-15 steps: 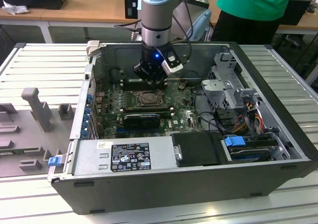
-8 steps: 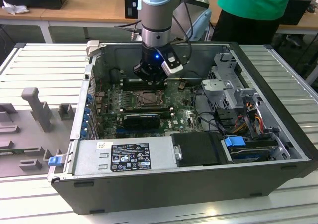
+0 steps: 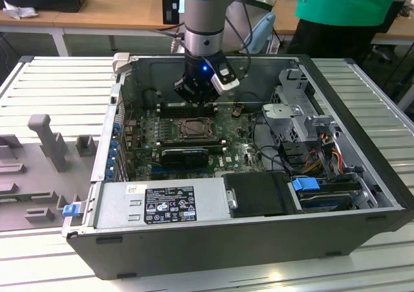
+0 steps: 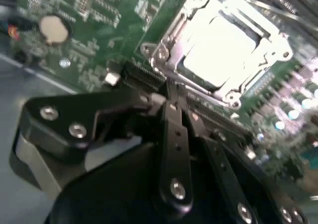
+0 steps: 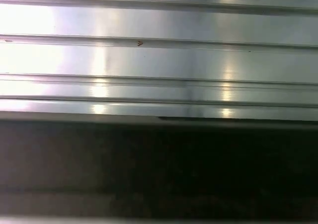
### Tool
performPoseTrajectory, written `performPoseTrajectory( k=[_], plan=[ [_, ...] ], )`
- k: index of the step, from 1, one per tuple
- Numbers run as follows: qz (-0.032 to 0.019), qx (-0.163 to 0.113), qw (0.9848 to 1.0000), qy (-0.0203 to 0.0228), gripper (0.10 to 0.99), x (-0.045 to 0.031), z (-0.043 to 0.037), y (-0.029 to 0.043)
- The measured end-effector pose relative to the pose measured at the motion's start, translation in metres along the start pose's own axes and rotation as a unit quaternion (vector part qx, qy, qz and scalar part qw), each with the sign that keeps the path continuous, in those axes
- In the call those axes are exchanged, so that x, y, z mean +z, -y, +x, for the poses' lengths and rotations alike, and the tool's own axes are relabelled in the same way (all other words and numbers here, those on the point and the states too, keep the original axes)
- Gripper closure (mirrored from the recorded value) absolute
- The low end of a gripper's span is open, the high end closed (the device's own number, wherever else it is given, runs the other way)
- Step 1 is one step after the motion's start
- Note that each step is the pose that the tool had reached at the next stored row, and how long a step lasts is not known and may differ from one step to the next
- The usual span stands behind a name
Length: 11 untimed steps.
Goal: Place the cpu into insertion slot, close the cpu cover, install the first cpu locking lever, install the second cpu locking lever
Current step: 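Install the first cpu locking lever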
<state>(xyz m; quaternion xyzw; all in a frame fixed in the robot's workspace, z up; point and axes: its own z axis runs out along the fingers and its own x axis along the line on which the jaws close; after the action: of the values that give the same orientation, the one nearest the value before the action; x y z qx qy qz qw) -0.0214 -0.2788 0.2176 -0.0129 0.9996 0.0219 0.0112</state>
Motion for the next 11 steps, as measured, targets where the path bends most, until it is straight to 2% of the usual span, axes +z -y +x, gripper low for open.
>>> performPoseTrajectory(
  k=[11],
  plan=[
    [0.0, 0.0, 1.0, 0.0, 0.98, -0.0004, 0.0001, 0.0059]
  ],
)
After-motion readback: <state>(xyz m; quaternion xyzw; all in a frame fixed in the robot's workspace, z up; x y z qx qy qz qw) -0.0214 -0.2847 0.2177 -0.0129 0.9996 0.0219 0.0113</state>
